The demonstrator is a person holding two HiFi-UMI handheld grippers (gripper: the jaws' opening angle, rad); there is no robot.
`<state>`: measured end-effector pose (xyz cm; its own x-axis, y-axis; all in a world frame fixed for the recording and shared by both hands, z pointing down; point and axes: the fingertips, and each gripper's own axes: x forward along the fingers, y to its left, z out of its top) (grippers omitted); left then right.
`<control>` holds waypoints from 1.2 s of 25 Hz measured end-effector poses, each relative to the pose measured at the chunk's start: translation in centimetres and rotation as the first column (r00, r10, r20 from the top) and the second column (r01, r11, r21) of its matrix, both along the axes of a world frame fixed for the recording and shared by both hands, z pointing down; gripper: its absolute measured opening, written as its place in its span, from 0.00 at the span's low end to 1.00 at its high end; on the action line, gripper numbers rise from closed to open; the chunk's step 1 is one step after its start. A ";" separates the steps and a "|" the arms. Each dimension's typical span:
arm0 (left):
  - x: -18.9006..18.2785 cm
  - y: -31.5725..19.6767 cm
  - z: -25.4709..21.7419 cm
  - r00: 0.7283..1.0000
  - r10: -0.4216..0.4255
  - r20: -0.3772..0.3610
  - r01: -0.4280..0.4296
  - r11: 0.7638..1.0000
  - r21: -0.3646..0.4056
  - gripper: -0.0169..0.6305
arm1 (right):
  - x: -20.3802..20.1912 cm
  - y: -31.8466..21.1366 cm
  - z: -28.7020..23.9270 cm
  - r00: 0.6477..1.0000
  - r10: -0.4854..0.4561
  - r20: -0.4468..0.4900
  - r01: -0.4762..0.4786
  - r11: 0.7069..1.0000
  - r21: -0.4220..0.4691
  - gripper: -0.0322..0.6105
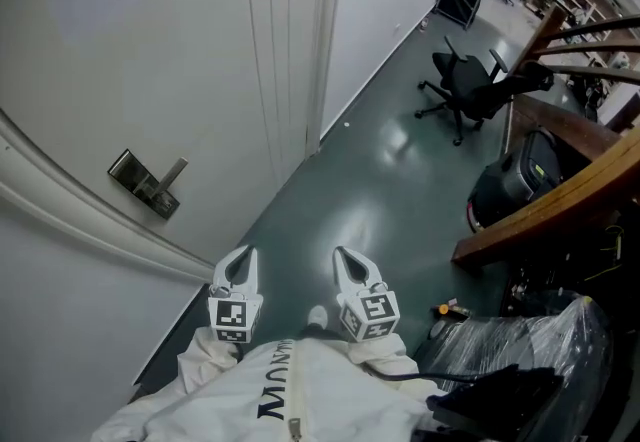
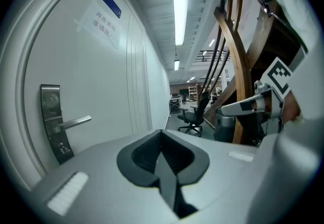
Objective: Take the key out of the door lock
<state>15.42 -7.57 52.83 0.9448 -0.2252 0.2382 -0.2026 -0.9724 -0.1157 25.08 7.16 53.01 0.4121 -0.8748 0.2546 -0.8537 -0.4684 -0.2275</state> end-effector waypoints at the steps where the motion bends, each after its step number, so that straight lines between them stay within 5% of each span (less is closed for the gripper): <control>1: 0.9 0.0 -0.1 1.000 -0.007 -0.002 0.007 1.000 0.005 0.03 | 1.1 0.1 -0.1 1.000 -0.004 -0.002 0.004 1.000 0.000 0.05; 8: 5.9 0.0 -0.6 0.998 -0.059 -0.005 0.059 0.998 0.031 0.03 | 7.4 0.0 0.9 0.998 -0.054 -0.011 0.054 0.999 0.007 0.05; 15: 3.5 -4.3 -0.2 0.971 -0.239 0.020 0.237 0.970 0.057 0.03 | 7.6 -6.3 2.0 0.972 -0.233 -0.008 0.233 0.972 0.004 0.05; 19: -1.7 -8.0 -0.2 0.913 -0.408 0.028 0.405 0.911 0.073 0.03 | 4.6 -11.6 1.7 0.925 -0.381 -0.010 0.381 0.925 0.017 0.05; 24: -8.2 -11.8 -0.3 0.794 -0.608 0.005 0.606 0.792 0.076 0.03 | 0.5 -17.8 1.1 0.842 -0.538 -0.023 0.539 0.842 0.007 0.05; 27: -10.3 -13.6 -0.8 0.736 -0.677 -0.020 0.677 0.733 0.066 0.03 | -1.1 -20.8 0.5 0.798 -0.602 -0.035 0.602 0.798 -0.006 0.05; 30: -11.9 -15.4 -1.0 0.700 -0.713 -0.035 0.714 0.698 0.052 0.03 | -2.8 -23.8 -0.3 0.761 -0.646 -0.053 0.646 0.763 -0.014 0.05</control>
<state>3.48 -22.93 51.85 0.4978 -0.8455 0.1931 -0.8345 -0.5276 -0.1588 22.32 -16.59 52.74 -0.2390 -0.9397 0.2447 -0.9641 0.1996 -0.1751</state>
